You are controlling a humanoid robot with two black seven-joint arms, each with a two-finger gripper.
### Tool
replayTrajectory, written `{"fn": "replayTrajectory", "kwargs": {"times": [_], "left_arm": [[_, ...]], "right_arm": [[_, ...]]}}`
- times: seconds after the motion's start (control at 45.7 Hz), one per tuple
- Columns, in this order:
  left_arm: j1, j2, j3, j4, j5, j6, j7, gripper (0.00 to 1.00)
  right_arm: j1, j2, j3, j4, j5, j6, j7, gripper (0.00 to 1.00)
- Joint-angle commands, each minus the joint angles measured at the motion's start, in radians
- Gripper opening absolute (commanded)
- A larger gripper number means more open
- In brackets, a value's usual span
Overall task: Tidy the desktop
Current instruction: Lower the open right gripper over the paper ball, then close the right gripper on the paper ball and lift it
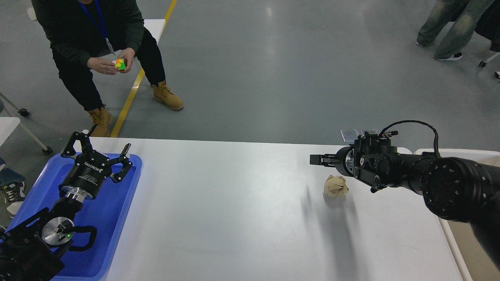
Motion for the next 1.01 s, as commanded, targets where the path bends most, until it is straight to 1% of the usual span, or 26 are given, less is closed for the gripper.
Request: {"fn": "replayTrajectory", "kwargs": {"times": [0.0,0.066,0.153,0.569,0.875,0.984], "left_arm": [[0.000,0.000,0.000,0.000,0.000,0.000,0.000,0.99],[0.000,0.000,0.000,0.000,0.000,0.000,0.000,0.99],[-0.001,0.000,0.000,0.000,0.000,0.000,0.000,0.99],[0.000,0.000,0.000,0.000,0.000,0.000,0.000,0.99],[0.000,0.000,0.000,0.000,0.000,0.000,0.000,0.99],[0.000,0.000,0.000,0.000,0.000,0.000,0.000,0.99]], "right_arm": [[-0.112,0.001,0.006,-0.133,-0.100,-0.007,0.001,1.00],[-0.137,0.001,0.006,-0.166,-0.123,-0.007,0.003,1.00],[-0.146,0.001,0.006,-0.169,-0.124,-0.005,0.004,1.00],[-0.140,0.001,0.084,-0.111,-0.132,0.012,0.010,1.00],[-0.181,0.001,0.086,-0.114,-0.163,0.010,0.012,1.00],[-0.190,0.001,0.086,-0.126,-0.190,-0.007,0.016,1.00]]}}
